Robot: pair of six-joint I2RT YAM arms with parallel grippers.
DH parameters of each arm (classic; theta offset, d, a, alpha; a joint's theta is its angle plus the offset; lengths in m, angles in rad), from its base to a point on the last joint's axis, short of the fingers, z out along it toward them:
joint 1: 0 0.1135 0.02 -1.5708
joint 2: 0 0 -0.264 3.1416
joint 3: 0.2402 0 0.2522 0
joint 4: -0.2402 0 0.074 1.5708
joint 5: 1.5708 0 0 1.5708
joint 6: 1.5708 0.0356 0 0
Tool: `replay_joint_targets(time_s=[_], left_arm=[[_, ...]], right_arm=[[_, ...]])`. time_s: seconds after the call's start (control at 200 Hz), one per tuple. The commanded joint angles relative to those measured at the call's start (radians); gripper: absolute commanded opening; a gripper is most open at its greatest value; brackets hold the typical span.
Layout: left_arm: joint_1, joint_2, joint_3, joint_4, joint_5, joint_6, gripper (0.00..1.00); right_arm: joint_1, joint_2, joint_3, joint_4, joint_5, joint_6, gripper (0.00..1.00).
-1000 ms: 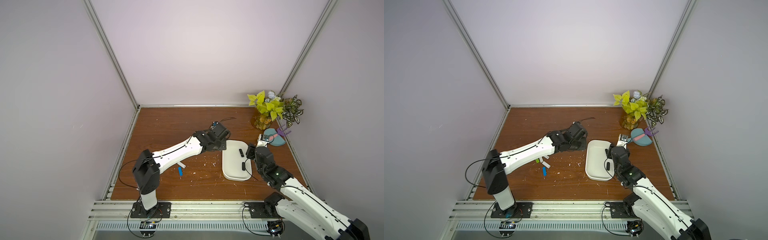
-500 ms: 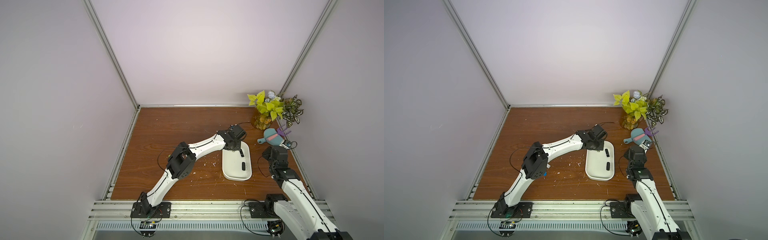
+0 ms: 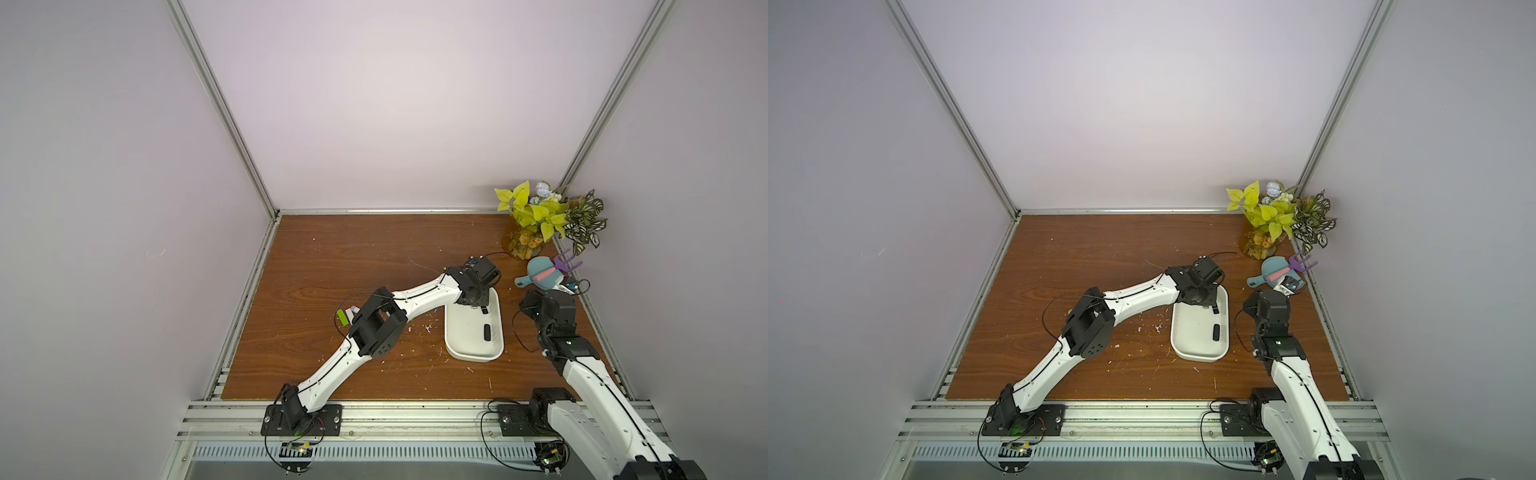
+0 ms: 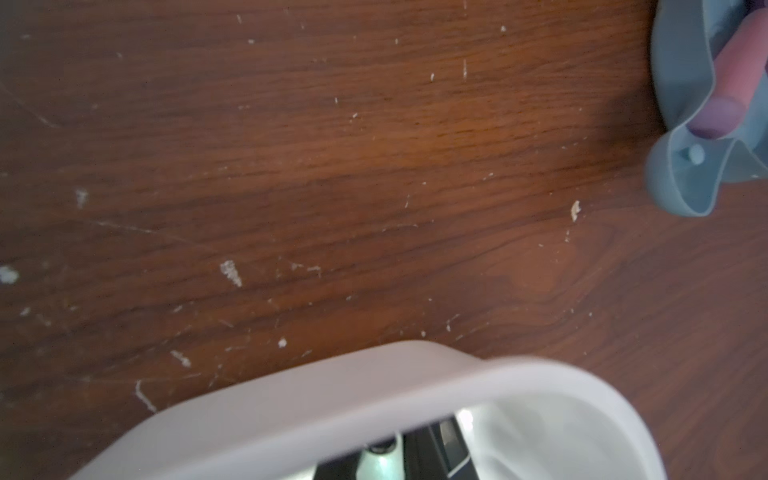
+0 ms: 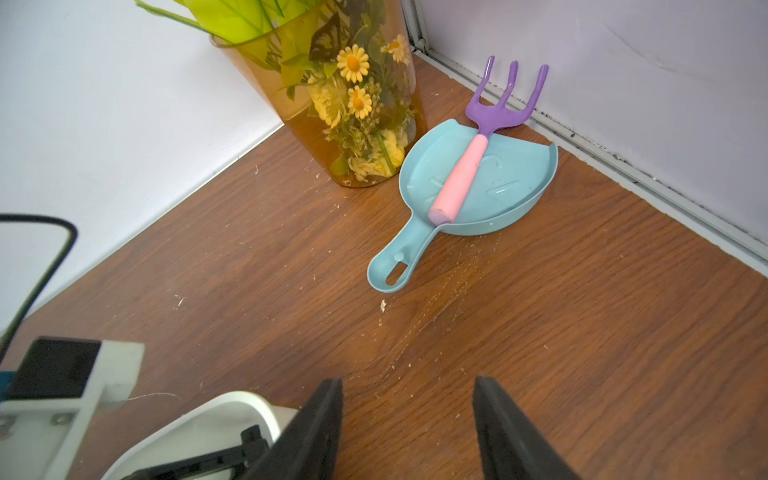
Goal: Put the usb flash drive into the storage box
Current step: Place the USB flash in the storage box.
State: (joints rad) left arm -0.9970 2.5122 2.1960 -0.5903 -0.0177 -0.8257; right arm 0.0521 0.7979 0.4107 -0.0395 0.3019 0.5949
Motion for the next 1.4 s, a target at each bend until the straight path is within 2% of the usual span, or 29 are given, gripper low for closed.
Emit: replay_joint_targets(time_s=[0.0,0.455,0.766,0.921,1.156,1.221,1.291,1.396], left_arm=[[-0.006,0.036,0.027,-0.021,0.016,0.003,0.00],[-0.015,0.076,0.067,-0.020,0.085,0.033,0.00],[-0.011,-0.028,-0.046,-0.036,-0.048,-0.007,0.00],[-0.011,-0.041,-0.070,-0.045,-0.054,-0.016,0.00],[-0.011,-0.005,-0.034,-0.045,-0.034,-0.015,0.00],[-0.010,-0.004,-0.032,-0.045,-0.030,-0.013,0.06],[-0.009,-0.004,-0.035,-0.045,-0.027,-0.013,0.17],[-0.009,-0.006,-0.041,-0.046,-0.029,-0.017,0.25]], right_arm=[[-0.004,0.009,0.003,0.045,-0.034,0.010,0.57],[-0.005,0.024,-0.009,0.064,-0.081,0.013,0.56],[-0.005,0.024,-0.015,0.066,-0.092,0.014,0.56],[-0.006,0.027,-0.014,0.066,-0.093,0.014,0.56],[-0.005,0.025,-0.015,0.065,-0.096,0.014,0.56],[-0.005,0.025,-0.013,0.064,-0.096,0.013,0.56],[-0.005,0.025,-0.012,0.065,-0.097,0.013,0.56],[-0.005,0.025,-0.011,0.062,-0.092,0.015,0.57]])
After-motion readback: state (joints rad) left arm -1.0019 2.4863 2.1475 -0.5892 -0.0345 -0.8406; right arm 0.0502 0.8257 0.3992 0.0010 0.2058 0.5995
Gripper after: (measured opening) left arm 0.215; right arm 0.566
